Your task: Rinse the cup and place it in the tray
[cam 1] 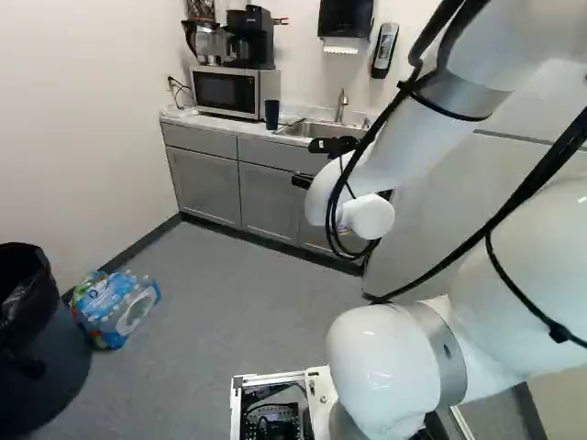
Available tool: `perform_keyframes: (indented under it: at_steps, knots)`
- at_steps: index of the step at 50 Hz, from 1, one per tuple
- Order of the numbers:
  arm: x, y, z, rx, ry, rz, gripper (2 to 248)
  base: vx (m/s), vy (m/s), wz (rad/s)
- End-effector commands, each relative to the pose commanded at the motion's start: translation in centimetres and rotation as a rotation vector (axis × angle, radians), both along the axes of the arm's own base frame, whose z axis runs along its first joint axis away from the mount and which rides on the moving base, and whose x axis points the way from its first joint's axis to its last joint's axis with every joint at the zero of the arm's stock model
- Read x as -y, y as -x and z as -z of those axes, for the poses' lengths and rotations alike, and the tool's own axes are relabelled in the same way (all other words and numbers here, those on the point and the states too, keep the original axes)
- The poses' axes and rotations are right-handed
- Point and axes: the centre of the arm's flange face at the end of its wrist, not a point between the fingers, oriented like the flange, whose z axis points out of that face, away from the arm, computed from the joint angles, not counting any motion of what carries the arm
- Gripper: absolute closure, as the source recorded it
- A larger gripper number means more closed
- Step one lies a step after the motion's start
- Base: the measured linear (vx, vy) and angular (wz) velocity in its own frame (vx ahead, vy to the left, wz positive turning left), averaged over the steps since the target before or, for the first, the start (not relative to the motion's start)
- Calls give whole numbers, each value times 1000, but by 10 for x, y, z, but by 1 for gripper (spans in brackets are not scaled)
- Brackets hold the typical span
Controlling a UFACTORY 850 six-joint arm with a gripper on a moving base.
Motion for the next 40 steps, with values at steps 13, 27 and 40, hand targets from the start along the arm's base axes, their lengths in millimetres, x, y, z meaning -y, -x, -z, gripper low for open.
perform_keyframes:
  at_steps: [13, 27, 40]
  knots:
    - [0, -5, -13, 29, 0, 0, 3, 0, 0, 0]
    - [0, -12, -26, 54, -1, 0, 3, 0, 0, 0]
    - [0, -19, -38, 75, -1, 0, 3, 0, 0, 0]
